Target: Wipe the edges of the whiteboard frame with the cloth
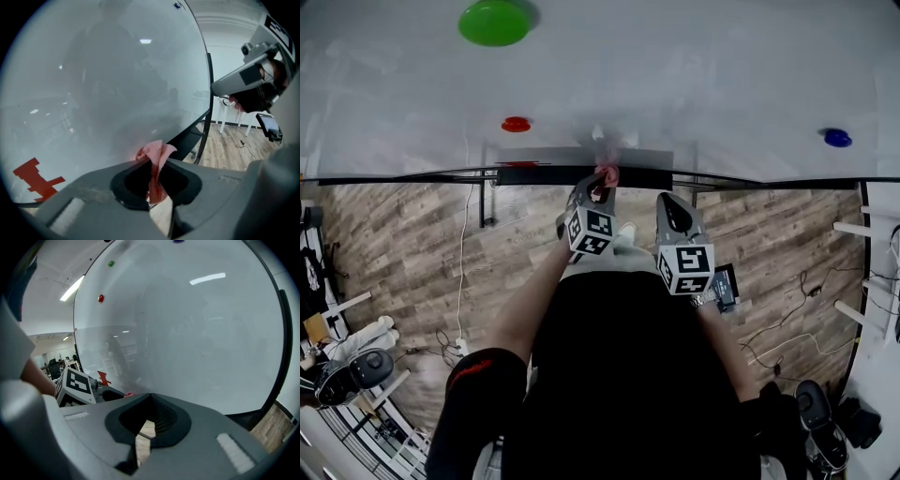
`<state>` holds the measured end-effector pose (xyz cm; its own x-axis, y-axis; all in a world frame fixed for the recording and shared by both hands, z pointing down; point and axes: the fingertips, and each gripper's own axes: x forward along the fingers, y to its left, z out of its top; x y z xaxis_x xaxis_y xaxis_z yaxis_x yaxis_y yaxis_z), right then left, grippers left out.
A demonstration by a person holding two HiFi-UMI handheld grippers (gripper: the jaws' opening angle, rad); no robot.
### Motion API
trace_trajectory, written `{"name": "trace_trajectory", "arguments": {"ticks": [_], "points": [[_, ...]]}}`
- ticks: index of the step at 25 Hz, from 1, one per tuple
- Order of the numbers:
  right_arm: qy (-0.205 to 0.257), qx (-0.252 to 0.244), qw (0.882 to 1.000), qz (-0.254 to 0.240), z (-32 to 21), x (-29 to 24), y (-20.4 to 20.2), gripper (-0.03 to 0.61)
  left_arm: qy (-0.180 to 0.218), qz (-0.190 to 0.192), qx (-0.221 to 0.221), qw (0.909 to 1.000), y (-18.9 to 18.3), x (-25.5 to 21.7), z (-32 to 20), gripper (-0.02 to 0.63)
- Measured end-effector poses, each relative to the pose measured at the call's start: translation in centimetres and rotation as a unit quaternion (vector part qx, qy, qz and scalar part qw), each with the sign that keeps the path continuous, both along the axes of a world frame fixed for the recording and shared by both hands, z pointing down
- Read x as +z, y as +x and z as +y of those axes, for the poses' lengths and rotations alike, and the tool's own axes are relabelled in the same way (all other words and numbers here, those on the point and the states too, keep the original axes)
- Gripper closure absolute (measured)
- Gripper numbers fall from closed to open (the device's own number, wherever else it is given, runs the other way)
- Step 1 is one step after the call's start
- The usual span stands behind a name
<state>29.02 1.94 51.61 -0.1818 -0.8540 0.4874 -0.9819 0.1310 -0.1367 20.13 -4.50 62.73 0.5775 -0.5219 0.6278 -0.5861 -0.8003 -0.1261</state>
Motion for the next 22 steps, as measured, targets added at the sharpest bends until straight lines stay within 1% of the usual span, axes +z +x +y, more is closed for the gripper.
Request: {"name": "trace_trajectory", "arguments": {"ticks": [5, 9, 13, 16, 22], "points": [[-0.002, 0.025, 1.000, 0.008, -0.2, -0.1, -0.7, 0.577, -0.009, 0.007, 0.011, 0.9999, -0.5, 0.3, -0.2, 0.566], [0.009, 0.056, 0.998, 0.008, 0.2, -1.0, -0.6, 0.577, -0.017, 0.011, 0.017, 0.9996, -0.7, 0.2, -0.1, 0.566], [0.013, 0.075, 0.997, 0.005, 1.0, -1.4, 0.2, 0.577, -0.013, 0.011, 0.021, 0.9996, -0.3, -0.1, 0.0, 0.566], [0.011, 0.069, 0.998, 0.002, 1.6, -1.5, 0.7, 0.577, -0.016, 0.008, 0.007, 0.9998, -0.3, -0.2, 0.3, 0.566], [-0.005, 0.037, 0.999, 0.006, 2.5, -1.0, 3.6, 0.577, -0.016, 0.010, -0.029, 0.9994, 0.3, 0.2, 0.3, 0.566]]}}
